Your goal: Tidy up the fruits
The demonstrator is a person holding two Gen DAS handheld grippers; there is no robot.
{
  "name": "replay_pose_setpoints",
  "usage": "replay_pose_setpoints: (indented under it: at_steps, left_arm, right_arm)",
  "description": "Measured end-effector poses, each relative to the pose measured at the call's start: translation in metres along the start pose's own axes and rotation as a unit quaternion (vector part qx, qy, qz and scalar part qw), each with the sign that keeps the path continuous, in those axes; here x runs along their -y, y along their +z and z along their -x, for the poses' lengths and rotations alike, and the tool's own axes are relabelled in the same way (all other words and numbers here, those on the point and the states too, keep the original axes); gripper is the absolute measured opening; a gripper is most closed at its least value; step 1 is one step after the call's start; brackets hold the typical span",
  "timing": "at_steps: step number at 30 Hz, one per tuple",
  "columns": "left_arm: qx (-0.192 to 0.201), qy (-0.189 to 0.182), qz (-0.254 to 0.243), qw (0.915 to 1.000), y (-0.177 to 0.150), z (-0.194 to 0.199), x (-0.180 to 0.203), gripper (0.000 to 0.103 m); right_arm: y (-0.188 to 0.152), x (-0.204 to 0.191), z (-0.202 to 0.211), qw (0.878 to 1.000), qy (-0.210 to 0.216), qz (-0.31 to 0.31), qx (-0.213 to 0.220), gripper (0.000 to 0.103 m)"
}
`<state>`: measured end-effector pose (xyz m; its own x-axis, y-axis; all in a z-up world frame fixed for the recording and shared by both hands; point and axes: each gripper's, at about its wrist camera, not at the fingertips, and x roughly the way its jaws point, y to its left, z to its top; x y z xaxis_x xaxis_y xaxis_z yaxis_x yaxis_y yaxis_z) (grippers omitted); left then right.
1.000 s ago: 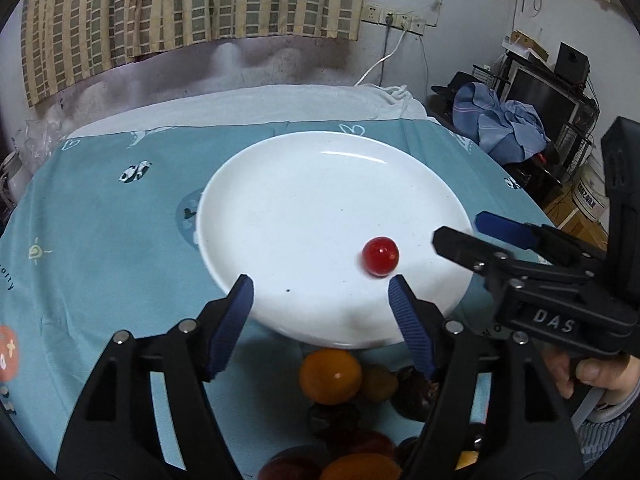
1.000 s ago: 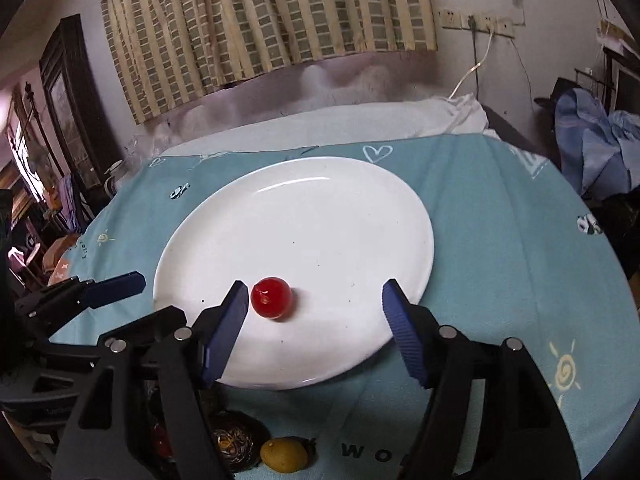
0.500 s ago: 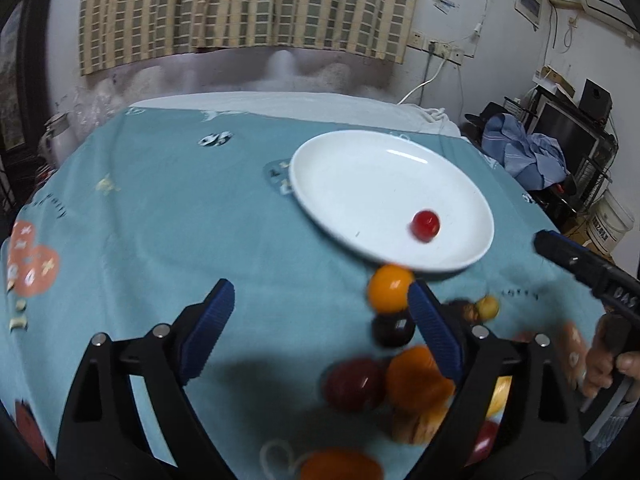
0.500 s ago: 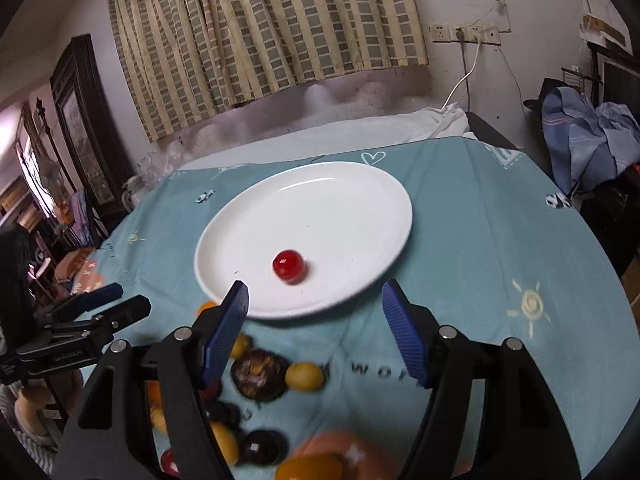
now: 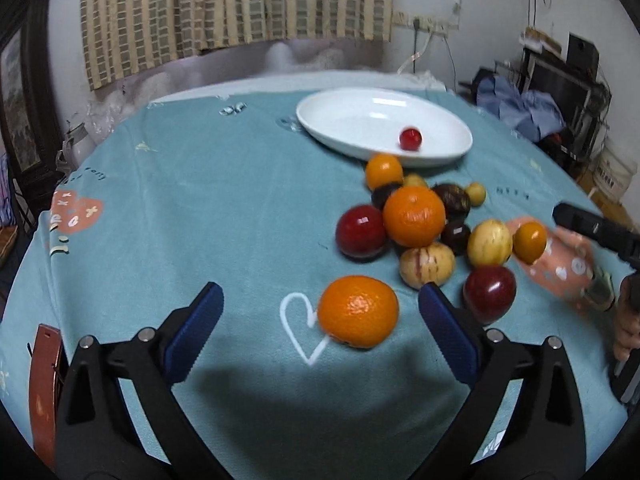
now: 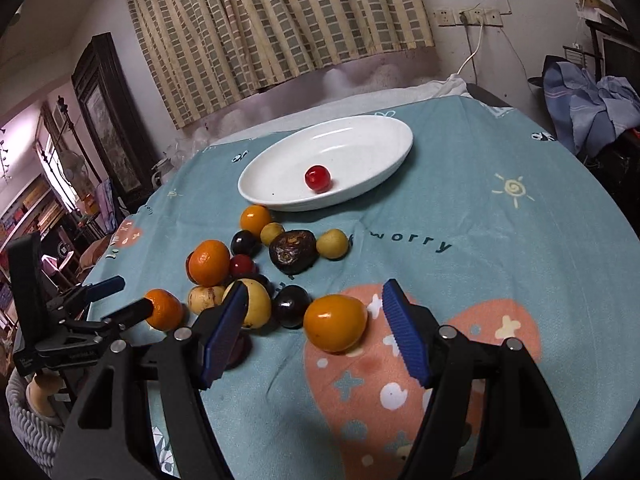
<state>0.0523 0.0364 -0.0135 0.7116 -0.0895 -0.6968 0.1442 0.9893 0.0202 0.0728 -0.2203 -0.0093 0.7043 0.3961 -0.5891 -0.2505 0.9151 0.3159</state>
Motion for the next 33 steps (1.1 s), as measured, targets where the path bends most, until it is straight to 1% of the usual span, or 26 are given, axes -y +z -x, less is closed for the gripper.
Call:
replay_pose_setpoints:
  at_steps: [4, 7, 9, 10, 13, 15, 16, 17, 20, 22, 25, 27, 28, 29, 30, 31, 32, 33]
  left_arm:
    - [-0.019, -0.019, -0.001, 0.9996, 0.002, -0.009, 0.0, 0.1]
    - [-0.03, -0.032, 0.006, 0.999, 0.002, -0.015, -0.002, 0.097]
    - [-0.038, -0.039, 0.005, 0.9985, 0.002, -0.02, 0.0, 0.09]
    - [-0.042, -0.041, 0.003, 0.9982, 0.002, -0.022, 0.001, 0.088]
    - [-0.055, -0.053, 0.0, 0.9971, 0.001, -0.029, 0.005, 0.076]
    - [-0.07, -0.062, 0.002, 0.9956, 0.001, -0.037, 0.006, 0.06]
    - [-0.075, -0.063, 0.004, 0.9951, 0.001, -0.04, 0.006, 0.057]
    - [-0.071, -0.06, 0.003, 0.9957, 0.001, -0.04, 0.006, 0.055]
    - [-0.072, -0.058, 0.0, 0.9958, 0.001, -0.041, 0.008, 0.054]
    - [-0.071, -0.059, 0.002, 0.9957, 0.001, -0.041, 0.008, 0.054]
    - [-0.072, -0.058, 0.002, 0.9957, 0.002, -0.042, 0.009, 0.053]
    - [-0.073, -0.056, -0.001, 0.9957, 0.002, -0.043, 0.01, 0.053]
    - [-0.074, -0.055, -0.002, 0.9958, 0.003, -0.043, 0.01, 0.053]
    - [-0.074, -0.051, -0.006, 0.9959, 0.003, -0.044, 0.012, 0.053]
    - [-0.074, -0.049, -0.009, 0.996, 0.003, -0.043, 0.012, 0.053]
    - [-0.074, -0.046, -0.012, 0.9961, 0.003, -0.043, 0.014, 0.053]
    - [-0.074, -0.045, -0.016, 0.9961, 0.003, -0.044, 0.016, 0.053]
    - [-0.074, -0.047, -0.017, 0.996, 0.004, -0.043, 0.017, 0.051]
  right_arm:
    - [-0.001, 0.006, -0.007, 1.0, -0.005, -0.019, -0.017, 0.07]
    - [-0.001, 0.011, -0.01, 0.999, -0.01, -0.03, -0.028, 0.07]
    - [-0.002, 0.012, -0.012, 0.999, -0.012, -0.031, -0.032, 0.07]
    - [-0.002, 0.012, -0.012, 0.999, -0.012, -0.031, -0.033, 0.07]
    - [-0.003, 0.012, -0.012, 0.999, -0.012, -0.029, -0.036, 0.07]
    - [-0.003, 0.014, -0.013, 0.998, -0.015, -0.032, -0.043, 0.07]
    - [-0.003, 0.016, -0.014, 0.998, -0.018, -0.034, -0.048, 0.07]
    - [-0.004, 0.018, -0.015, 0.998, -0.022, -0.036, -0.054, 0.07]
    - [-0.006, 0.021, -0.021, 0.996, -0.031, -0.034, -0.082, 0.07]
    - [-0.007, 0.021, -0.025, 0.995, -0.029, -0.032, -0.095, 0.065]
    - [-0.009, 0.017, -0.032, 0.993, -0.029, -0.022, -0.113, 0.061]
    - [-0.009, 0.013, -0.034, 0.993, -0.033, -0.009, -0.117, 0.059]
    - [-0.008, 0.011, -0.036, 0.993, -0.036, -0.003, -0.115, 0.055]
    - [-0.007, 0.009, -0.04, 0.993, -0.044, 0.005, -0.112, 0.054]
    - [-0.007, 0.002, -0.044, 0.992, -0.06, 0.027, -0.108, 0.052]
    - [-0.007, -0.004, -0.047, 0.99, -0.073, 0.048, -0.108, 0.046]
    - [-0.008, -0.009, -0.049, 0.989, -0.077, 0.063, -0.109, 0.043]
    - [-0.009, -0.011, -0.049, 0.989, -0.079, 0.07, -0.108, 0.042]
